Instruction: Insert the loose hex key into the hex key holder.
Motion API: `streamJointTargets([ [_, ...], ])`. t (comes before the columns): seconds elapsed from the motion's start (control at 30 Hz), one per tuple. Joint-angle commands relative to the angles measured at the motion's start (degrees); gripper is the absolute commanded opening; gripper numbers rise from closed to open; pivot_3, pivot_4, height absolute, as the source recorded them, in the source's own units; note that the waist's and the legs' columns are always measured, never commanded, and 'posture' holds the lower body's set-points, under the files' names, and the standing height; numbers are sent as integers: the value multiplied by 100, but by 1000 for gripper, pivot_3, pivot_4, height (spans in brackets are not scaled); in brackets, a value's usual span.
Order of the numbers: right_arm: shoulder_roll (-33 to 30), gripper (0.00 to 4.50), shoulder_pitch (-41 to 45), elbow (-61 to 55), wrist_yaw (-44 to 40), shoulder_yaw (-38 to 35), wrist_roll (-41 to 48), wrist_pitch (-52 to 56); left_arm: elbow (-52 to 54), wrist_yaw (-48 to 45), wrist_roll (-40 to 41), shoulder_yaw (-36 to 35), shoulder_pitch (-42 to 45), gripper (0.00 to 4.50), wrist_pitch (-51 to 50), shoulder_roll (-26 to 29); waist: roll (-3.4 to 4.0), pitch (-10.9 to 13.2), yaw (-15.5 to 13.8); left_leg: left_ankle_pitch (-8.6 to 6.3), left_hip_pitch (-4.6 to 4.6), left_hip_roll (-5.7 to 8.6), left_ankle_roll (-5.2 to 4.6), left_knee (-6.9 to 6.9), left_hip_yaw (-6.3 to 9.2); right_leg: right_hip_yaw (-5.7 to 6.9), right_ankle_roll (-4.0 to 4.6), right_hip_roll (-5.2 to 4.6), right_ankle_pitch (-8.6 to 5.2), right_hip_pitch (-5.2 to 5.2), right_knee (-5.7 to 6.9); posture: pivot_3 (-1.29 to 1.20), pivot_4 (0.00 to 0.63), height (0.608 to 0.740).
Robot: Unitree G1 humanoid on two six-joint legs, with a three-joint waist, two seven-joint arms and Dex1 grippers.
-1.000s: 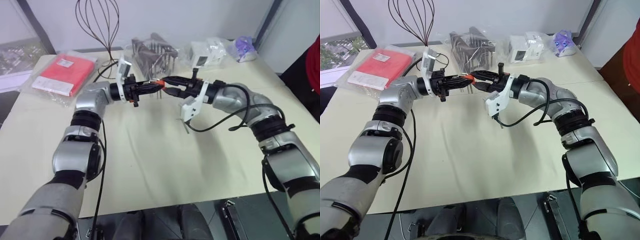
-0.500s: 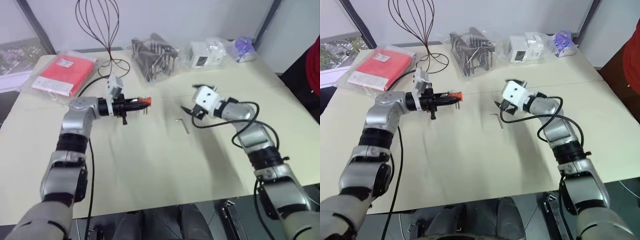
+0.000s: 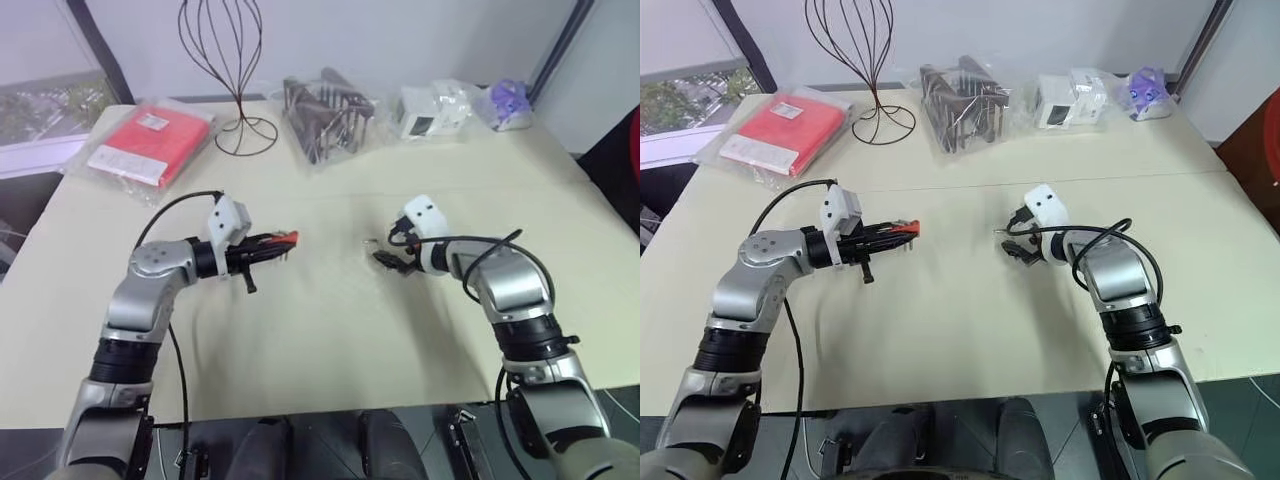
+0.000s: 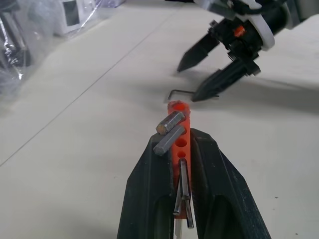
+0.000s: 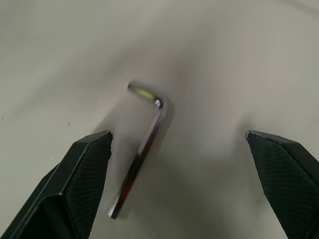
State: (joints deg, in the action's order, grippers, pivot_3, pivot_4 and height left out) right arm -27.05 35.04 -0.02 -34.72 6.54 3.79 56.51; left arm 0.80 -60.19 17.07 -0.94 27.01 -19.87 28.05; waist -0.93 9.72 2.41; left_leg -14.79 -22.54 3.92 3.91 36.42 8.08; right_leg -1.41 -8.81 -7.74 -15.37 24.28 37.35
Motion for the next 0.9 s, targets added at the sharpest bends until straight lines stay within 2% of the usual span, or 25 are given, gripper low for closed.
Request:
streamJointTargets([
  [0.03,32,4443,-51,-9,158,84,-37,-89,309,84,143,-5,-12,0,21,67,-1,-1,4,0,0,0,0,0,0,0,0,0,0,-1,0,0,150,740],
  [0.13,66,3735,-116,130,220,172,-81,-238,415,118,184,-8,-19,0,-44,106,-2,-2,11,0,2,-1,0,0,-1,0,0,1,0,-2,0,0,150,740],
  [0.4,319,119,-124,518,433,395,-143,-434,364,98,212,41,-64,0,-21,182,-14,-13,8,-1,14,-1,-2,7,2,1,0,2,0,-23,0,0,150,740],
  [0.53,403,19,-73,609,496,215,-33,-354,346,51,226,80,-68,0,-38,198,-17,-18,11,-9,20,-2,-16,8,3,1,0,3,0,-28,0,0,150,740],
  [0.63,510,19,152,690,592,-151,98,-725,249,-133,280,124,-19,0,-59,268,-17,-18,11,-12,20,-2,-21,9,3,1,0,3,0,-30,0,0,150,740],
  [0.77,913,19,874,472,343,-1044,903,-2080,-204,-680,714,185,483,0,-464,303,-4,-6,12,-13,10,-1,-23,9,2,1,0,3,0,-17,0,0,150,740],
  [0.9,1362,19,1207,23,-29,-1616,2189,-1615,-850,-1078,909,290,1089,0,-655,159,-5,-6,19,-2,-1,-1,-3,4,6,3,0,3,0,-3,-1,0,150,740],
])
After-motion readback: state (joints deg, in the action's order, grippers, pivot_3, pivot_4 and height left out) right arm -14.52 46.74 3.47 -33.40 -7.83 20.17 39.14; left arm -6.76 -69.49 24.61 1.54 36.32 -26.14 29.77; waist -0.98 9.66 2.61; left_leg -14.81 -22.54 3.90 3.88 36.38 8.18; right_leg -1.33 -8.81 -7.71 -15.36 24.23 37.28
